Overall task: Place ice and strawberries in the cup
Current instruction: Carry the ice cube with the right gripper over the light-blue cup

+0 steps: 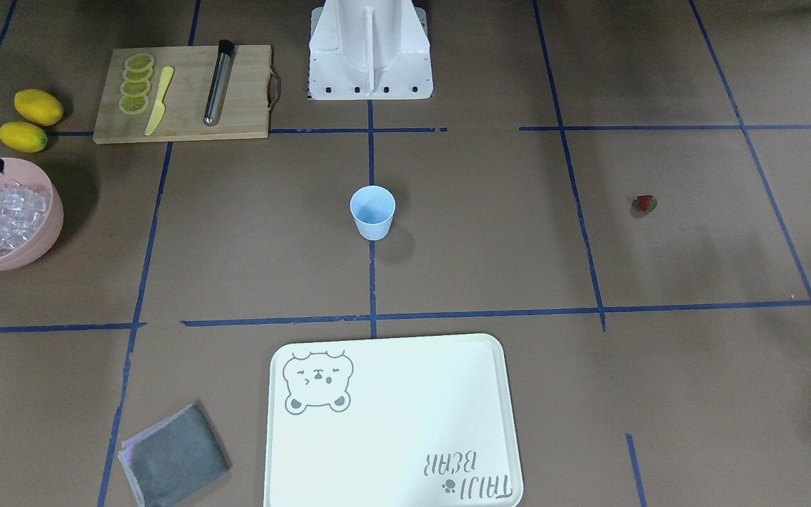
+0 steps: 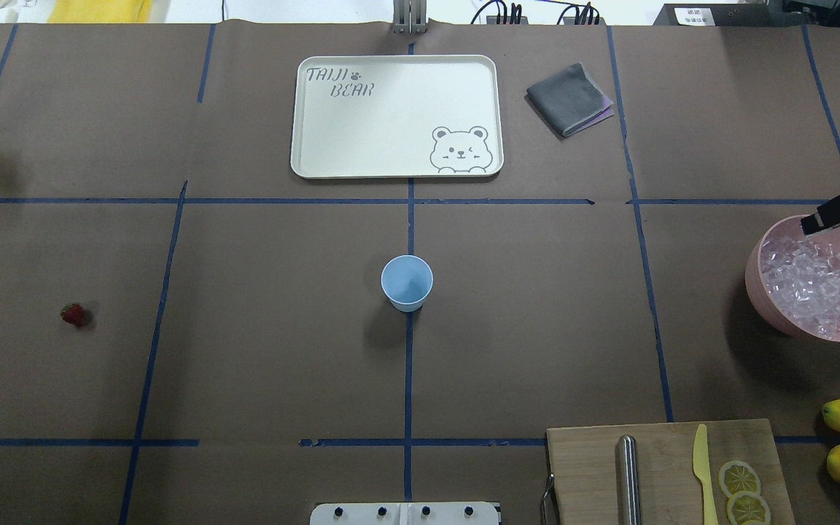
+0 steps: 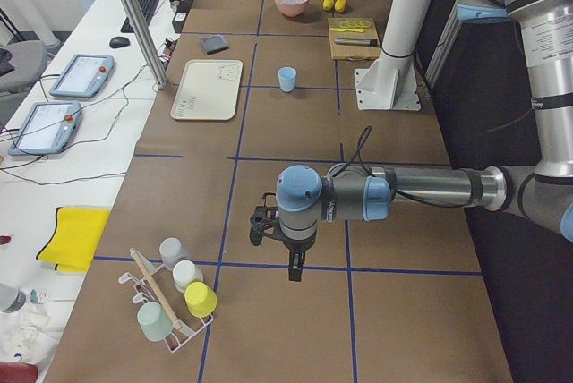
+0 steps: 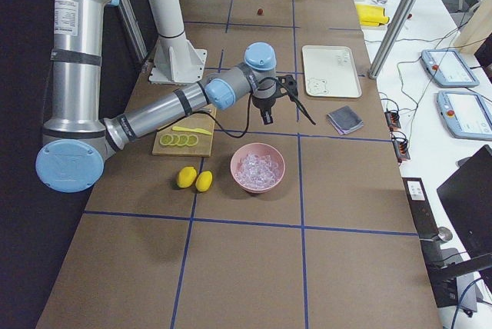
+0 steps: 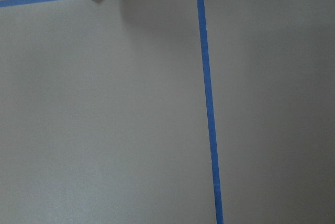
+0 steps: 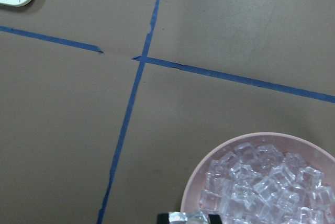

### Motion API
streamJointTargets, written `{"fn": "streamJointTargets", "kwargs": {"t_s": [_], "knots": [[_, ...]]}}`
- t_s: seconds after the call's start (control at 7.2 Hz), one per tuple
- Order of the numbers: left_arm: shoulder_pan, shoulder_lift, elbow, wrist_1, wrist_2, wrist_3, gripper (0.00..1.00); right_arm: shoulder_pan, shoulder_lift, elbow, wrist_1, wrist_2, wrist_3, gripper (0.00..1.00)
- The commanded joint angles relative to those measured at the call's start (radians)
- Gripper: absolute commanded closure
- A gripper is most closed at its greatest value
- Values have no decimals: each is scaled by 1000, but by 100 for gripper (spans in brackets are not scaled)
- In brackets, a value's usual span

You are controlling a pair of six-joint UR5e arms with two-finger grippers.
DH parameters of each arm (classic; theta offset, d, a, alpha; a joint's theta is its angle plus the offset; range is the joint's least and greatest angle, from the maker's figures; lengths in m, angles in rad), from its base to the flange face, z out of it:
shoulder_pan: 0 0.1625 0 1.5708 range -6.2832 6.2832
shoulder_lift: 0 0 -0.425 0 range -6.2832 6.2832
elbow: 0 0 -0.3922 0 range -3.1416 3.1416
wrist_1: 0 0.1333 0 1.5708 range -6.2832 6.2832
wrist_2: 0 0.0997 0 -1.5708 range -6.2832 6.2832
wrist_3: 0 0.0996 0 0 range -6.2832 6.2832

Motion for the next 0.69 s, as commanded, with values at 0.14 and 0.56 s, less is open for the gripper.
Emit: {"fn": "streamJointTargets", "kwargs": {"t_s": [0.14,0.56], "knots": [[0,0,0,0,0,0,0,-140,208,71,-239,-74,166,100],[0,0,-1,0,0,0,0,-362,548,51,-545,-227,368,100]]}}
